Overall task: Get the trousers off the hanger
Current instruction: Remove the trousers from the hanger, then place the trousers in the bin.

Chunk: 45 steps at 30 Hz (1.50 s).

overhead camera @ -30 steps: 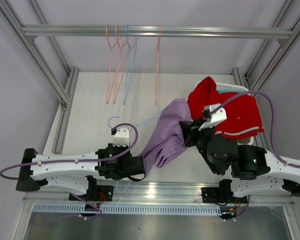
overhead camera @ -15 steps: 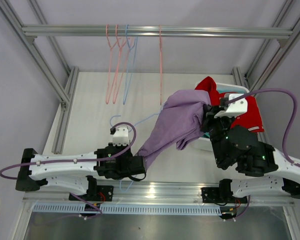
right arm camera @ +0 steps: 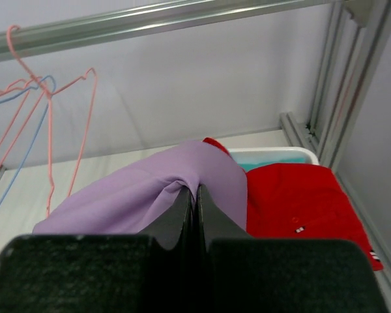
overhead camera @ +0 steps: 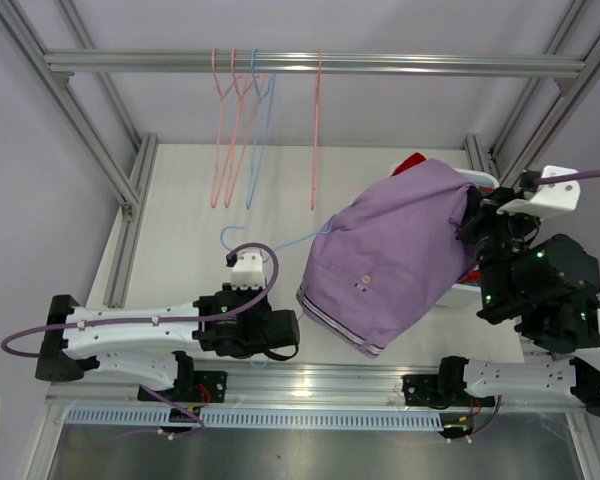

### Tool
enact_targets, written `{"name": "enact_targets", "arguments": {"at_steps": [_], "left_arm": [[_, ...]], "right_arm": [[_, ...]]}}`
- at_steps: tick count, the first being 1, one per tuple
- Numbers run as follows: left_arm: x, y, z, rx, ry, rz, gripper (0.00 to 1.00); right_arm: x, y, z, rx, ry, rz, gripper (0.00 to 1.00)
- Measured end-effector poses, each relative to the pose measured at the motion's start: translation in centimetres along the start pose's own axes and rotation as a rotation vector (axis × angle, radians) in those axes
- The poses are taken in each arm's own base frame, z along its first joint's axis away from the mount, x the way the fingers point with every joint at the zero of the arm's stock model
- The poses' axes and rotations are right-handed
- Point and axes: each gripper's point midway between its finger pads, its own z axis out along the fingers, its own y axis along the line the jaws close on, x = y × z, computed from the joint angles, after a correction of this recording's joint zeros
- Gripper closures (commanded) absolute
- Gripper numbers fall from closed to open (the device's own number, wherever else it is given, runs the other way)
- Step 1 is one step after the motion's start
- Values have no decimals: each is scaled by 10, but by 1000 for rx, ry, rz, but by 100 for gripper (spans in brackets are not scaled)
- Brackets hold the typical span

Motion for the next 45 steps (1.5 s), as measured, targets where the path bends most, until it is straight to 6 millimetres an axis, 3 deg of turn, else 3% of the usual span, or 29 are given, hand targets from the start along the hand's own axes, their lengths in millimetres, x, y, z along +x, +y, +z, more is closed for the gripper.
{"name": "enact_targets", "arguments": {"at_steps": [10, 16, 31, 37, 41, 45], "left_arm": [[11, 9, 3, -51, 31, 100, 99], [17, 10, 5, -68, 45, 144, 100], [25, 9, 6, -83, 70, 193, 100], [28, 10, 7, -85, 78, 197, 100], [28, 11, 6, -85, 82, 198, 99], [29, 11, 6, -84, 85, 200, 100]], "right_arm": [[-30, -94, -13, 148, -22, 114, 100], [-24, -125, -21, 184, -18, 157, 100], [42, -79, -20, 9, 63, 151, 100], [57, -67, -21, -11, 83, 120, 100], [62, -54, -17, 53, 88, 43, 100], [65, -53, -3, 214, 80, -44, 100]]}}
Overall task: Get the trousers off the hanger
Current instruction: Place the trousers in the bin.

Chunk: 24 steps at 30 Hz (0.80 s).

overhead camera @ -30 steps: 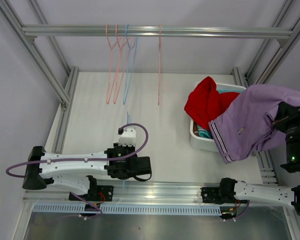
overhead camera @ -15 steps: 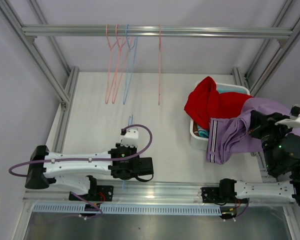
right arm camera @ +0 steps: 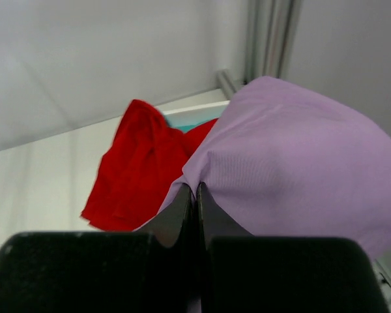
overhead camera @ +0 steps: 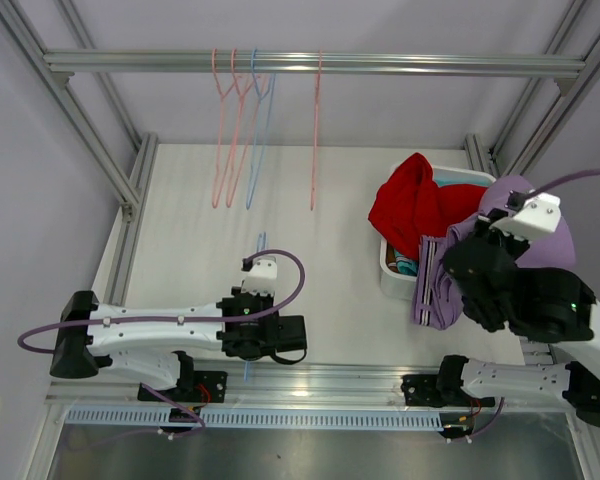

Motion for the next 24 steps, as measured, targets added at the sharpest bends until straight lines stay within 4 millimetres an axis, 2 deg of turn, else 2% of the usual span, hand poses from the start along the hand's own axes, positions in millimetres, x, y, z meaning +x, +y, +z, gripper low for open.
{"name": "enact_targets", "arguments": {"at_steps": [6, 13, 24], "left_arm": [[2, -1, -1, 5, 4, 5, 99], [7, 1, 0, 1, 8, 21, 99], [23, 11, 6, -16, 28, 61, 100]], "right_arm": [[-1, 5, 22, 186, 2, -43, 100], [3, 25, 50, 314, -2, 15, 100], [55, 23, 110, 561, -6, 7, 100]]}}
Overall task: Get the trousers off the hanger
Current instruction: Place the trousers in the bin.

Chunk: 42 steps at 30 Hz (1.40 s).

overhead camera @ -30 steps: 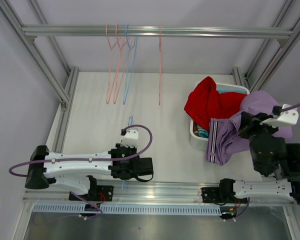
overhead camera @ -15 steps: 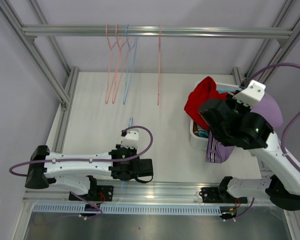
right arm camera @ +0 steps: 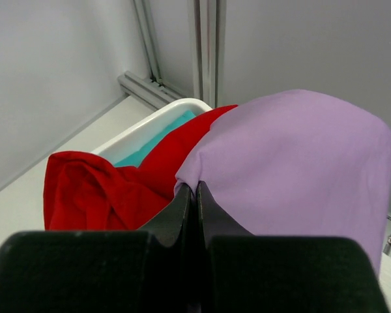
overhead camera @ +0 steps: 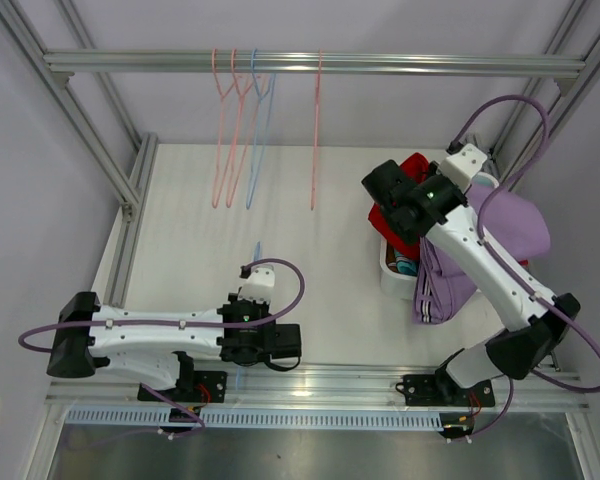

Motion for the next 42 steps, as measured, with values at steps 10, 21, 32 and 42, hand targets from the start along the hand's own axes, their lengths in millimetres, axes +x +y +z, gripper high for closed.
{"name": "enact_targets", "arguments": {"at_steps": [10, 21, 32, 42], "left_arm": [[3, 2, 1, -5, 0, 9, 99], [14, 5, 9, -18, 3, 30, 100], [21, 5, 14, -19, 3, 39, 99], [14, 4, 4, 6, -4, 28, 99]], "right_arm": [[36, 26, 47, 153, 3, -31, 100], [112, 62, 83, 234, 16, -146, 100], [119, 76, 97, 257, 21, -163, 50], [22, 64, 81, 53, 94, -76, 29]]}}
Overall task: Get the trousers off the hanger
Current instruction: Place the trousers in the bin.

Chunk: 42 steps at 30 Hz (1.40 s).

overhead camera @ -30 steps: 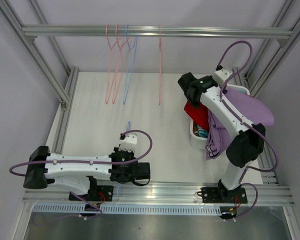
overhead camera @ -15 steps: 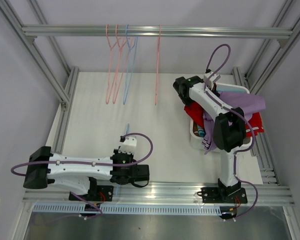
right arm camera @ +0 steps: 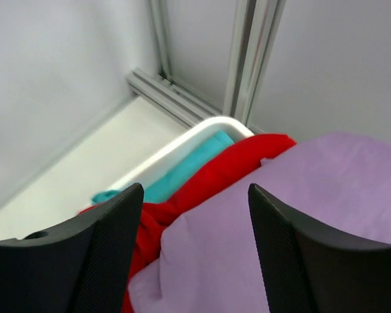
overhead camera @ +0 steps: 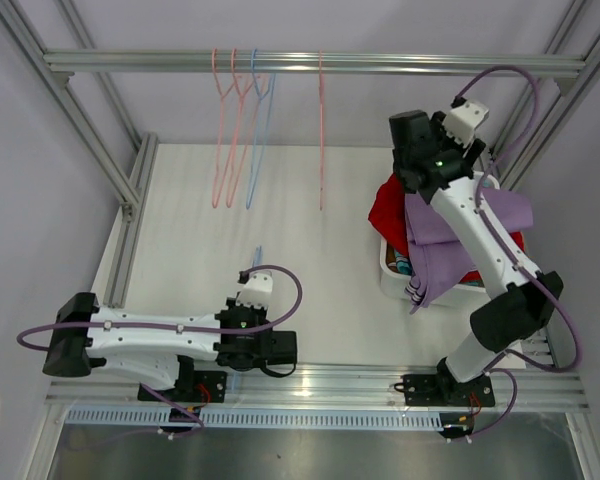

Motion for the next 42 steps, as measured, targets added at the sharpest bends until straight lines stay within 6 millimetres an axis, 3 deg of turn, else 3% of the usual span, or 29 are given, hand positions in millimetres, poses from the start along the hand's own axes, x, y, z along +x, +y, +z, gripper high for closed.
{"name": "enact_targets", "arguments": {"at_steps": [4, 8, 9, 11, 13, 14, 21, 24, 27, 33, 36, 42], "left_arm": [[-4, -5, -8, 36, -8, -35, 99], [-6, -8, -12, 50, -11, -54, 99], [-7, -10, -13, 55, -11, -61, 99], [-10, -12, -16, 64, -13, -72, 99], [-15, -13, -19, 78, -15, -87, 99], [-18, -13, -21, 88, -17, -97, 99], [-40, -6, -38, 174, -37, -150, 99], [-45, -7, -41, 186, -40, -149, 99], [-48, -9, -43, 193, -41, -147, 99], [-48, -8, -46, 207, -33, -137, 99], [-48, -6, -48, 220, -27, -145, 99], [-51, -2, -51, 242, -27, -172, 99]], "right_arm": [[-48, -1, -10, -64, -24, 84, 29], [-40, 0, -13, -105, 13, 53, 41], [-33, 0, -14, -122, 33, 38, 46], [-19, -2, -18, -155, 79, 1, 67], [-14, -5, -25, -195, 118, -7, 92], [-15, -7, -29, -211, 129, -2, 99], [-35, -44, -72, -317, 178, 94, 100], [-32, -61, -78, -304, 199, 115, 100], [-5, -74, -71, -255, 240, 83, 100], [111, -93, -43, -128, 391, -93, 100], [152, -101, -34, -85, 438, -123, 100], [171, -96, -19, -46, 437, -90, 100]]}}
